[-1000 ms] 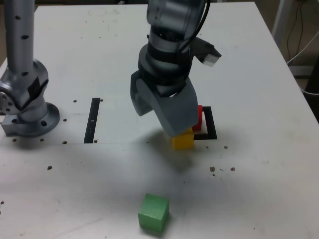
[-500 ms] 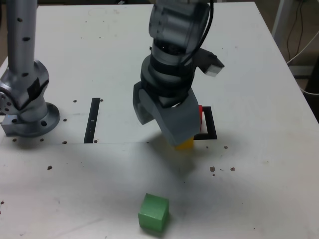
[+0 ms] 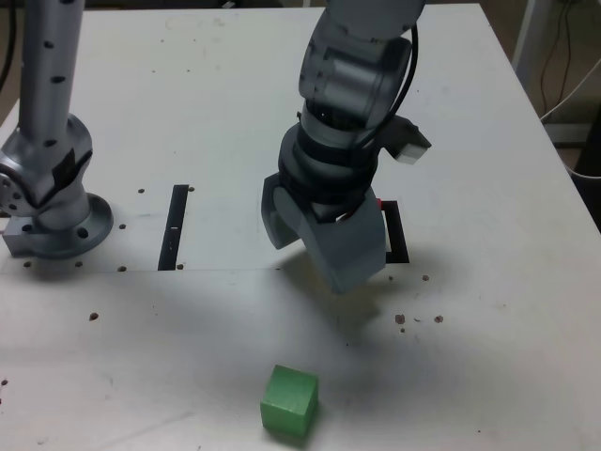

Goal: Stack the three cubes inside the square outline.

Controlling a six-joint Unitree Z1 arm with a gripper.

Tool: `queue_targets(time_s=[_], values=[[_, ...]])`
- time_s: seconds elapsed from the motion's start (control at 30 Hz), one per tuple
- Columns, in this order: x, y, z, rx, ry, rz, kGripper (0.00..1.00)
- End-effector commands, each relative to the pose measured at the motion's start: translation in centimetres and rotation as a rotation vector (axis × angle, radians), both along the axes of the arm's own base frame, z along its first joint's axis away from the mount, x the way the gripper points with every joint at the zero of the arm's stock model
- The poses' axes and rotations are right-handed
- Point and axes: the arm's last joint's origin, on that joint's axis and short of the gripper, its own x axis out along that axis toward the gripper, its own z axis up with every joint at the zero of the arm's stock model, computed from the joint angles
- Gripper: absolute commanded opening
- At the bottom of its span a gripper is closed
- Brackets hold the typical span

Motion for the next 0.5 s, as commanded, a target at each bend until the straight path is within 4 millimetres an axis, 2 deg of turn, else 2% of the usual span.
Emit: queue_targets(time_s=[0.0, 0.47], values=[[0.27, -0.11, -0.24, 0.005, -0.004, 0.001, 0.97], [0.66, -0.75, -1.17, 0.022, -0.001, 0.012, 0.89]])
